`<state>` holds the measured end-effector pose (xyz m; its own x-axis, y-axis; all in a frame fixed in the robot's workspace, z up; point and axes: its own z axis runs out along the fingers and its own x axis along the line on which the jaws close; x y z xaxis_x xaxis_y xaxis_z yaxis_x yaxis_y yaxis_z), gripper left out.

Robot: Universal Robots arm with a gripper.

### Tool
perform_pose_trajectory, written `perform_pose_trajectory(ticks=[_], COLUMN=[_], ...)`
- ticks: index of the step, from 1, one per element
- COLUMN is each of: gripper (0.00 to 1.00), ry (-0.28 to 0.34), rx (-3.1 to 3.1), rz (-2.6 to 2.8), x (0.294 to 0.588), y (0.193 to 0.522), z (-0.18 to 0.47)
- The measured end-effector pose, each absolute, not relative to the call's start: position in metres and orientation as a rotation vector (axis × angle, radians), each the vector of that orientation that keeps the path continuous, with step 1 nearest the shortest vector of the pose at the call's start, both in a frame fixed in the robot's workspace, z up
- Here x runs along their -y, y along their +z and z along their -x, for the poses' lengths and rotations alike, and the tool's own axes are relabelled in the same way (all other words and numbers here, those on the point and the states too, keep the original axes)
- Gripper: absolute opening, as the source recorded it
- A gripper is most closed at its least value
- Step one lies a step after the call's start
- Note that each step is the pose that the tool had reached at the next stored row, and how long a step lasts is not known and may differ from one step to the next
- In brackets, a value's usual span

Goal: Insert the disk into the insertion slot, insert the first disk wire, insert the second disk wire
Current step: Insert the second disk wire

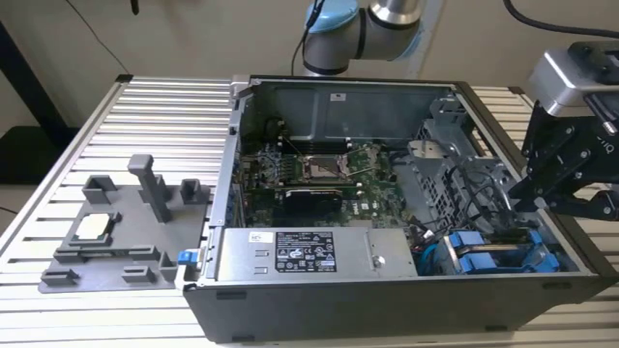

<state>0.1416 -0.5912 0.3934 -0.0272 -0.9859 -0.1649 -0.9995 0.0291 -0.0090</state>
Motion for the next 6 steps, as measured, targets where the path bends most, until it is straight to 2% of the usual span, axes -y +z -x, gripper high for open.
perform_pose_trajectory(ticks=[6], gripper=[0.24], ry=[0.164], rx=[-2.16], rz=[2.1], x=[0.5912], y=[0.395], z=[-0.1416])
